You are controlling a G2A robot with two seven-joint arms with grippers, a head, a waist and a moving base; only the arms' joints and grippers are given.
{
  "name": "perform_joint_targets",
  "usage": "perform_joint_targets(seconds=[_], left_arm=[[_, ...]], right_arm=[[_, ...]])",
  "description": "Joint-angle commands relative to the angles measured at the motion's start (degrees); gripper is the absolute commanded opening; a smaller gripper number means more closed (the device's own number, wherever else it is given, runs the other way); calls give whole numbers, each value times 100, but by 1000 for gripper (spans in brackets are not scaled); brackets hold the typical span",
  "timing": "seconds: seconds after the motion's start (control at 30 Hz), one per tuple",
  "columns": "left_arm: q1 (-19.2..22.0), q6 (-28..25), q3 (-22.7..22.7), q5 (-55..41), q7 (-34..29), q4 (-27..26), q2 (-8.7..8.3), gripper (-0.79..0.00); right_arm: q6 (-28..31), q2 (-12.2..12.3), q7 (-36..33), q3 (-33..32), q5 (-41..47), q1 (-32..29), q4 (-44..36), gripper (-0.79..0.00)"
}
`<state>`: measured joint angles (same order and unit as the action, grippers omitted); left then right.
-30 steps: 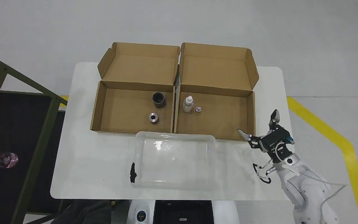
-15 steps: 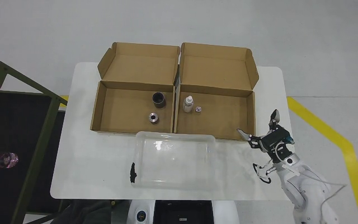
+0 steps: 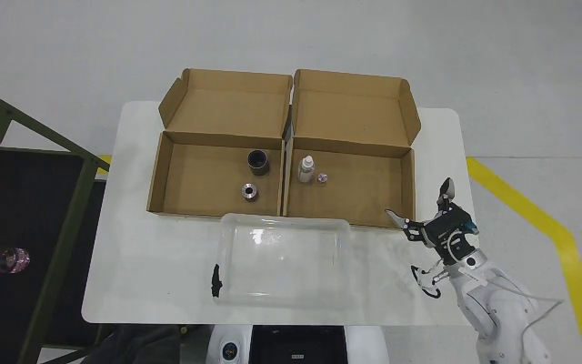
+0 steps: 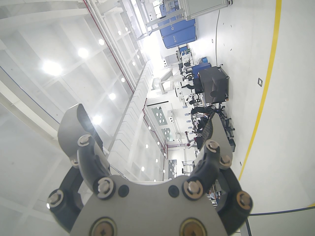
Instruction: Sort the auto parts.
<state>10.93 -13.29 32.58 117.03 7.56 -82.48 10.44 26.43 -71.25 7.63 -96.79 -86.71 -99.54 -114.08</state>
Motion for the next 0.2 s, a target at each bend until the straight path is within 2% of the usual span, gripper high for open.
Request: perform_joint_targets(seconds=[0.0, 0.17], left_arm=[[0, 0, 0, 0, 0, 0, 0, -1], [0, 0, 0, 0, 0, 0, 0, 0]], right_arm=[[0, 0, 0, 0, 0, 0, 0, 0], [0, 0, 0, 0, 0, 0, 0, 0]])
